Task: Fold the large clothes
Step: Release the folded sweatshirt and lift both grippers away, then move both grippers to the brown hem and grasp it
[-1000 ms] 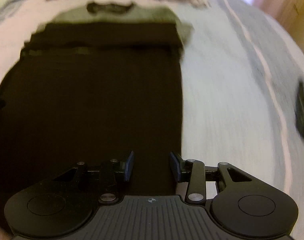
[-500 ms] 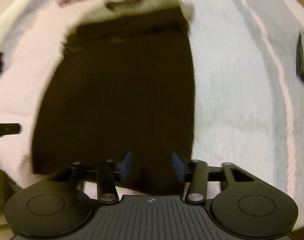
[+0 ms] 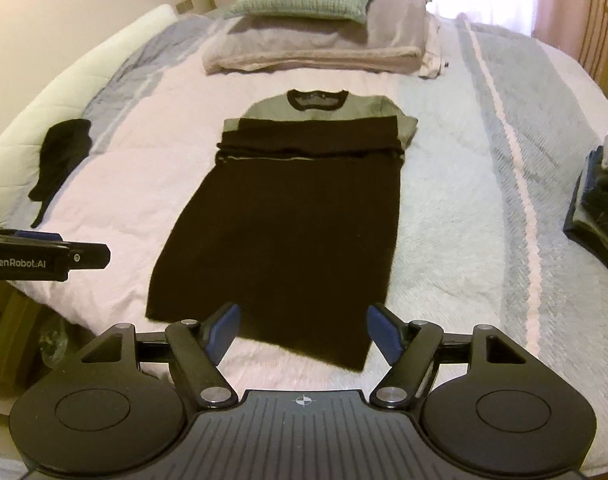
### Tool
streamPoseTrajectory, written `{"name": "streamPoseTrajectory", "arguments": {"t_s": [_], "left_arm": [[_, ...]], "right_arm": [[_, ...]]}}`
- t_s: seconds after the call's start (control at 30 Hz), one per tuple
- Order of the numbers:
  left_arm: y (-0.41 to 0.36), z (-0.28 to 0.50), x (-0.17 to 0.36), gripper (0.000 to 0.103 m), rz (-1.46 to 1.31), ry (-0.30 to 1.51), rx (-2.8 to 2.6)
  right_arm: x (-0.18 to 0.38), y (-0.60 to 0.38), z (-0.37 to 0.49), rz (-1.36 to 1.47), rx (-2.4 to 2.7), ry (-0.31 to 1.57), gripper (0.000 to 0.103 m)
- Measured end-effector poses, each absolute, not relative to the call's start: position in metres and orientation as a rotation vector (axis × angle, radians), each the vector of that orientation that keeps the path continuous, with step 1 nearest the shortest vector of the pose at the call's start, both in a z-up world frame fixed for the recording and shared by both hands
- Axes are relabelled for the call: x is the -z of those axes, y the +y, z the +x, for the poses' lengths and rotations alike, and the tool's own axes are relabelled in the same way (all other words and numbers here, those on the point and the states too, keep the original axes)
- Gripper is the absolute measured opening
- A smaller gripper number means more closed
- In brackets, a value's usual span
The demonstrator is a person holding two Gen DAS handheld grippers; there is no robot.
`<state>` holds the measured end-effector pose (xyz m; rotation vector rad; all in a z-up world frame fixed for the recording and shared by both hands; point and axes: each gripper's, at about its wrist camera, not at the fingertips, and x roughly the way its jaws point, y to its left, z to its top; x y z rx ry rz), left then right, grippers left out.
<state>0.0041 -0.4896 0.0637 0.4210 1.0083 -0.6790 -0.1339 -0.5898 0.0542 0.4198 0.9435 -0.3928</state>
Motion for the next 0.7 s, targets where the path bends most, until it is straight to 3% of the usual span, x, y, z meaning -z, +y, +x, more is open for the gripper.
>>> {"name": "streamPoseTrajectory", "arguments": {"t_s": [0.7], "left_arm": [[-0.464,-0.019,-0.057,0.073,0.456,1.06,0.669]], "right_arm": [[-0.054,-0.574,-0.158,0.449,0.405,1.0,0.069]]}}
